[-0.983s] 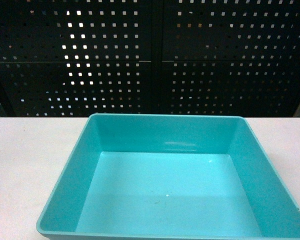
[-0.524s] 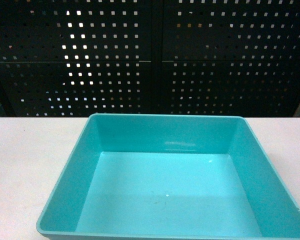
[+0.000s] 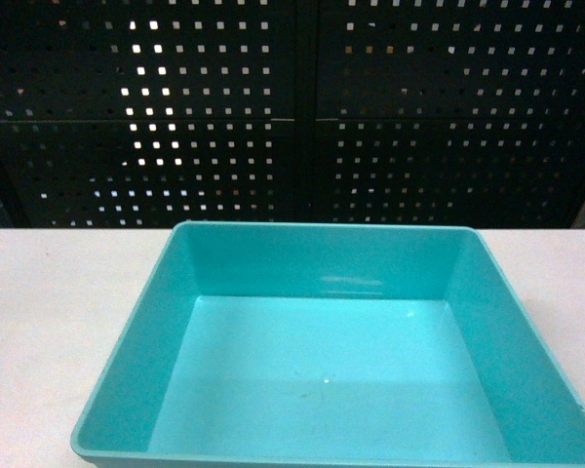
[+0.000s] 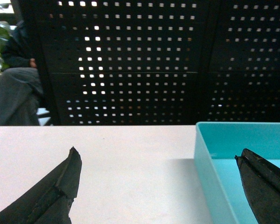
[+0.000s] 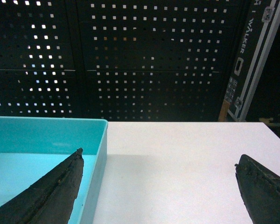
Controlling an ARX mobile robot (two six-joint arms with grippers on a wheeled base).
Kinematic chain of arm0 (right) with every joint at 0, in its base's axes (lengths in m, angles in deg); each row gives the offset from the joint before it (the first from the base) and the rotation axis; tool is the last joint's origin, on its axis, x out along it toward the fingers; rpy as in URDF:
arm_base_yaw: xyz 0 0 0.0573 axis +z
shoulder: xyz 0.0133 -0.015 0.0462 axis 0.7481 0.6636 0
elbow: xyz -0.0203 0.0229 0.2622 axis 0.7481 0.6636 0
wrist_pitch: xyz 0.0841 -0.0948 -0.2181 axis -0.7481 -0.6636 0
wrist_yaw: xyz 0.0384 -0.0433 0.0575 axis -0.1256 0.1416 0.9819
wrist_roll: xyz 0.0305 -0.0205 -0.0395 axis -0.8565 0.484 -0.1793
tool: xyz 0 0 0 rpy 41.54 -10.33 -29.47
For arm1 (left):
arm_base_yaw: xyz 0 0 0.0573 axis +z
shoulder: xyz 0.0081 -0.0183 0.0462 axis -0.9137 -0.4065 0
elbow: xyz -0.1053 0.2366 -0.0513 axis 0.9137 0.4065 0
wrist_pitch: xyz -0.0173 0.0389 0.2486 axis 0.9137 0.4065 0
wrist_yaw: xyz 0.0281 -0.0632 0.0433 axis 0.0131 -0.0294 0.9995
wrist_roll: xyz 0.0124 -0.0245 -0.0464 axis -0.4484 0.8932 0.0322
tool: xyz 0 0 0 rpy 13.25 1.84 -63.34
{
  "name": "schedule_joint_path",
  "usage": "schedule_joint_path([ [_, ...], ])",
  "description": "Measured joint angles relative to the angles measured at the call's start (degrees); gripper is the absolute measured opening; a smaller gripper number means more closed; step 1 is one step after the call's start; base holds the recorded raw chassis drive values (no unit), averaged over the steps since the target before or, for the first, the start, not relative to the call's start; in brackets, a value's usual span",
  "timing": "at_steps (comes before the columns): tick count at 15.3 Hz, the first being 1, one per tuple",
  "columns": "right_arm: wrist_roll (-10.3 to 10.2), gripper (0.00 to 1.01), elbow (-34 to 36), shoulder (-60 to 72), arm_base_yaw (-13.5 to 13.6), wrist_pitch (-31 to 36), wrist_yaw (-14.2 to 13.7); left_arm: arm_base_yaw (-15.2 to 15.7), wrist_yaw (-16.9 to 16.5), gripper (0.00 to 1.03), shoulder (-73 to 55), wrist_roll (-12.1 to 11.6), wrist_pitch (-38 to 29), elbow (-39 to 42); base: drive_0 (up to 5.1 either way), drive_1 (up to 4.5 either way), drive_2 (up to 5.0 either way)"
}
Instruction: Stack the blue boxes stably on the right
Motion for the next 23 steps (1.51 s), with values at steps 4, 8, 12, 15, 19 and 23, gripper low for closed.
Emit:
schedule_joint_path([
  [4,2.6,0.98,0.4,7.0,-16.0,11.7,17.6,-16.0,16.2,0.98,-20.3,-3.6,-23.5,0.0,0.0,0.00,0.0],
  [8,4.0,0.98,-4.7,39.4,-10.3,36.5,16.5,-13.8,10.6,0.98,-51.2,-2.2,-36.3,-10.4,0.0,0.00,0.0],
  [12,7.2,0.98,-23.7,63.1,-4.7,29.4,17.4,-11.5,-0.6,0.98,-64.3,-7.1,-25.9,-27.7,0.0,0.00,0.0],
  [15,9.2,0.98,-33.0,71.9,0.2,23.5,15.2,-10.7,-0.4,0.98,-73.9,-7.5,-19.3,-38.8,0.0,0.00,0.0],
  [19,9.2,0.98,-45.0,85.4,3.8,16.1,13.3,-12.3,0.0,0.98,-87.1,-5.4,-8.0,-50.4,0.0,0.00,0.0],
  [23,10.1,0.98,-45.8,94.8,6.1,16.0,9.8,-12.9,3.7,0.98,-96.4,-1.8,-7.1,-50.9,0.0,0.00,0.0],
])
